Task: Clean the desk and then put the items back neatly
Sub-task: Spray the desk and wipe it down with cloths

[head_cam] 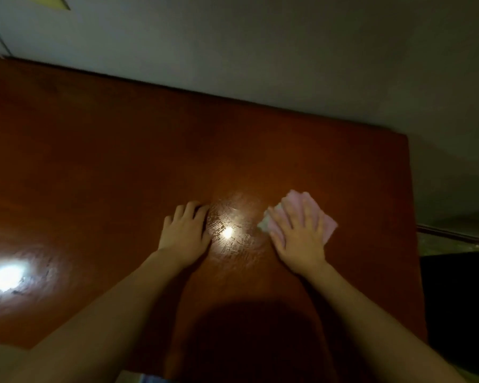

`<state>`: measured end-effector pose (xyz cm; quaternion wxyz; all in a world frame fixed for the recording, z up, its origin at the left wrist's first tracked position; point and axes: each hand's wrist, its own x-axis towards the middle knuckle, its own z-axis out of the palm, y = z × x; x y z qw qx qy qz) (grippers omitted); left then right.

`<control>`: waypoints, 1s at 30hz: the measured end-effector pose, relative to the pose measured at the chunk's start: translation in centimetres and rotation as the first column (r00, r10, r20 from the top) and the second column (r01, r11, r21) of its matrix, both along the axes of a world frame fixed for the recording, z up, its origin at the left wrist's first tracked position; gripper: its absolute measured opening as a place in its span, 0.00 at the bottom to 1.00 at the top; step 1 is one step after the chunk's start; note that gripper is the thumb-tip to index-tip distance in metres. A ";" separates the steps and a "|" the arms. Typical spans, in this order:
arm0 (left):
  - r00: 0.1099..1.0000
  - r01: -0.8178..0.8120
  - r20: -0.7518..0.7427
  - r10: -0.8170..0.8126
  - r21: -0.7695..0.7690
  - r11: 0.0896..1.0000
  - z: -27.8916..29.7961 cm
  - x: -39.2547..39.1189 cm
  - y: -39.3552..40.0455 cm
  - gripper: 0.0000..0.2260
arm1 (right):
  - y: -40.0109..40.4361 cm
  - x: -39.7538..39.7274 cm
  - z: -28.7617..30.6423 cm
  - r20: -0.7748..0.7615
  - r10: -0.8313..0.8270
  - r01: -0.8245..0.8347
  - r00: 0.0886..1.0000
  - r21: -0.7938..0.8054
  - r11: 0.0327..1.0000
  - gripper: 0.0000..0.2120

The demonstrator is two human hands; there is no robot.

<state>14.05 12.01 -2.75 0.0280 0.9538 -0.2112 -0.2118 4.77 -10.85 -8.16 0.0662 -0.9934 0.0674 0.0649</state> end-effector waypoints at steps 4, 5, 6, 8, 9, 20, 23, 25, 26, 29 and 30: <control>0.999 0.035 0.008 -0.035 0.033 0.999 -0.1 -1.7 2.4 0.26 | 3.9 5.9 0.4 -0.049 -0.340 0.343 0.939 0.122 0.931 0.27; 1.000 0.023 0.009 -0.024 0.038 0.999 -0.2 -2.1 3.2 0.26 | 5.6 7.1 0.4 -0.050 -0.317 0.321 0.947 0.125 0.939 0.26; 1.000 0.009 0.008 -0.009 0.042 0.999 -0.2 -2.5 4.0 0.26 | 7.4 7.9 0.5 -0.044 -0.251 0.255 0.967 0.122 0.959 0.25; 1.000 -0.021 0.008 0.020 0.061 0.998 -0.3 -3.2 5.8 0.26 | 11.0 7.6 0.4 -0.025 -0.058 0.061 0.998 0.099 0.993 0.25; 0.999 -0.033 0.005 0.033 0.069 0.997 -0.3 -3.6 6.6 0.26 | 12.6 6.5 0.1 -0.013 0.044 -0.043 0.999 0.079 0.996 0.25; 0.999 -0.032 0.007 0.031 0.038 0.999 0.4 -8.1 8.5 0.24 | 8.0 -10.9 -0.1 -0.020 0.116 -0.116 0.993 0.007 0.993 0.25; 0.999 0.032 0.013 -0.032 0.023 0.999 -0.1 -9.9 8.3 0.24 | 8.6 -7.8 0.4 -0.056 -0.158 0.160 0.986 0.046 0.986 0.30; 0.999 0.045 0.030 -0.046 0.019 0.999 -0.5 -10.8 8.7 0.25 | 10.6 -5.5 0.6 -0.058 -0.276 0.279 0.960 0.078 0.957 0.29; 0.998 0.048 0.037 -0.049 0.016 0.999 -0.6 -11.2 9.0 0.25 | 11.8 -4.7 0.8 -0.062 -0.286 0.290 0.956 0.079 0.954 0.27; 0.997 0.056 0.048 -0.057 0.024 0.998 -0.8 -11.9 10.3 0.25 | 16.1 -5.0 0.6 -0.054 -0.135 0.139 0.989 0.072 0.988 0.25; 0.997 0.054 0.052 -0.055 0.031 0.998 -0.9 -12.1 10.8 0.25 | 17.6 -5.9 0.2 -0.038 -0.061 0.063 0.997 0.070 0.996 0.25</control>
